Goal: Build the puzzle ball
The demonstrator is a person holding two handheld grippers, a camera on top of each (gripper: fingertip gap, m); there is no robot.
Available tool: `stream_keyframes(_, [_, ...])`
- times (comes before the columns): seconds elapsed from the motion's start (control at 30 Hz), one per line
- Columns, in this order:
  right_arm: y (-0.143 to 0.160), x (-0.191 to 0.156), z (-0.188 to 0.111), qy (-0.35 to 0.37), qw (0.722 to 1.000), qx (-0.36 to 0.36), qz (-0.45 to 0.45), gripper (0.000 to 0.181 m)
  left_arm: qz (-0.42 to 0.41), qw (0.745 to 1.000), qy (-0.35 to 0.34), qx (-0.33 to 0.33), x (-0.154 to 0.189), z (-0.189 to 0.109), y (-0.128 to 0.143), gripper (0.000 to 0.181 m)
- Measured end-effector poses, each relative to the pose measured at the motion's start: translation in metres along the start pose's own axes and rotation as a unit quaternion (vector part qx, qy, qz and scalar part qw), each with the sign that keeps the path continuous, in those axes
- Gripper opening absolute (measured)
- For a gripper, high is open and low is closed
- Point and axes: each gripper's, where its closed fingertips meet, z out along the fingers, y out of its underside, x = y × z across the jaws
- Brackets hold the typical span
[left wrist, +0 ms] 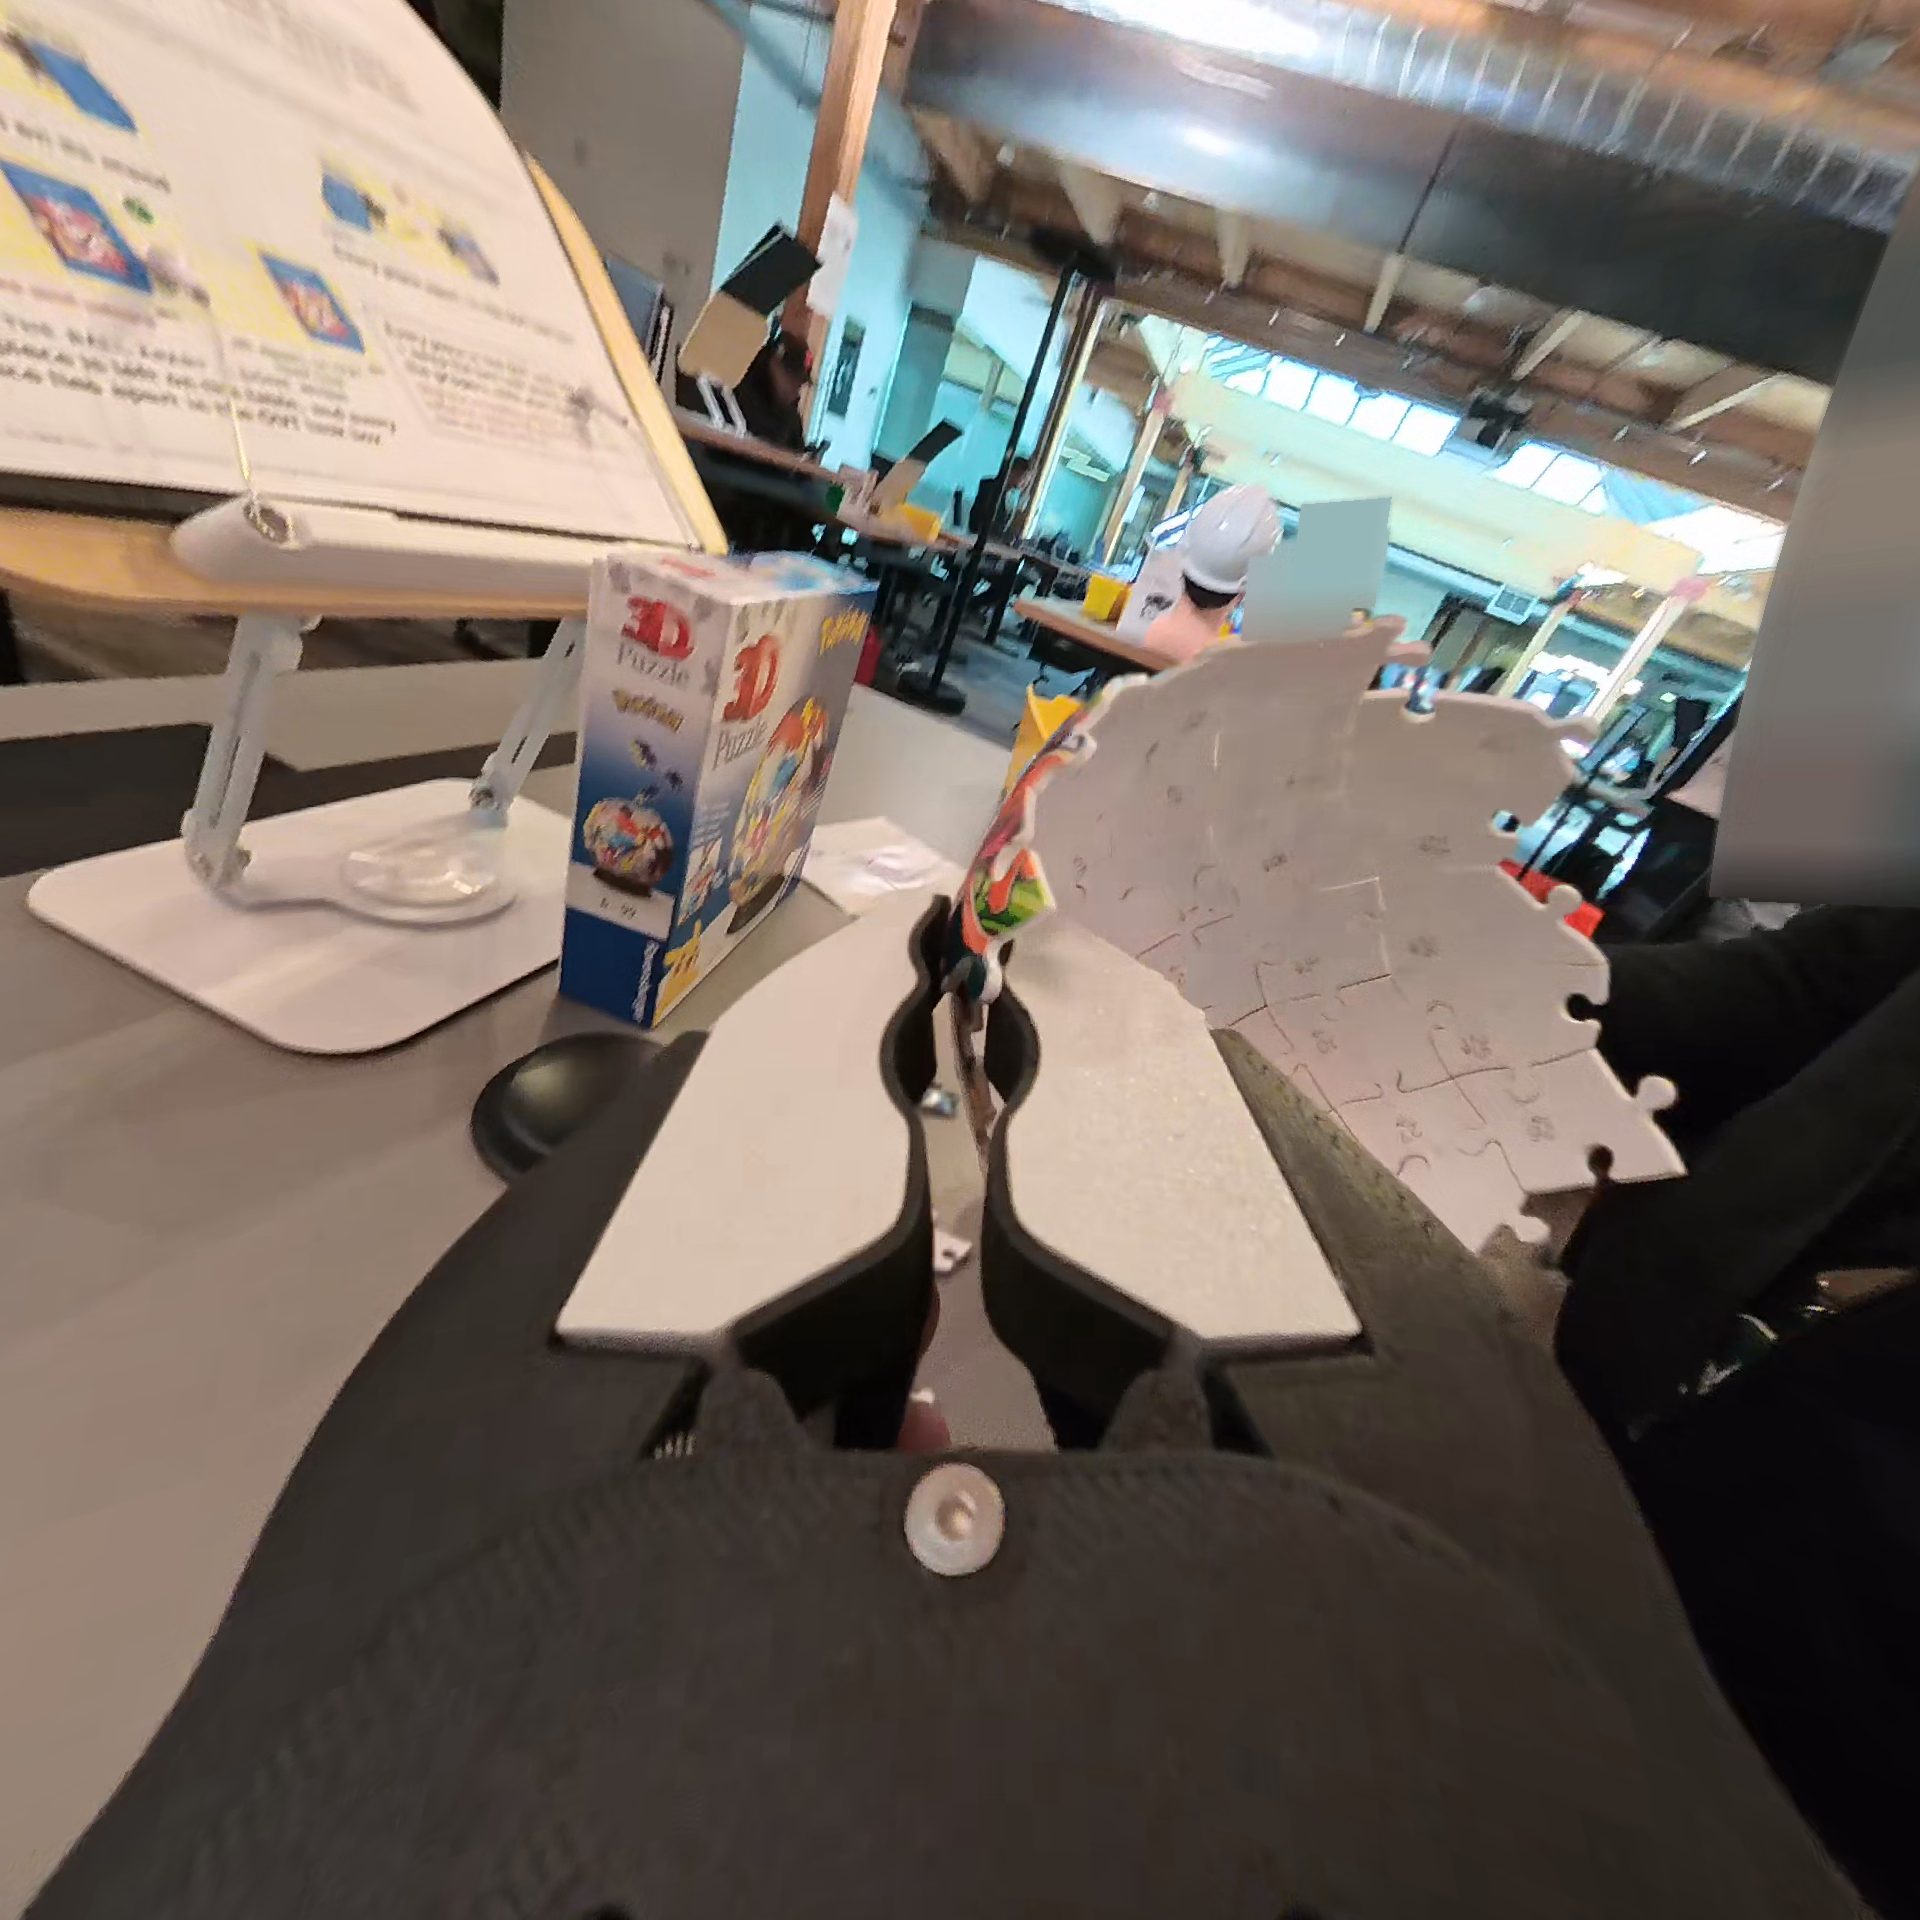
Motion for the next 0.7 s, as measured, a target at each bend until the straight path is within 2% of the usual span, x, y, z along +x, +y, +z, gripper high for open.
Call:
stream_keyframes(0.37, [-0.026,-0.019,-0.008,-0.035,0.997,0.067,-0.005,0.028,0.002,0.998,0.044,0.04,0.018,0.0,-0.015,0.004])
stream_keyframes(0.7, [-0.042,-0.025,-0.015,-0.027,0.994,0.108,-0.017,0.039,0.054,0.998,-0.032,0.023,0.009,0.008,-0.02,0.004])
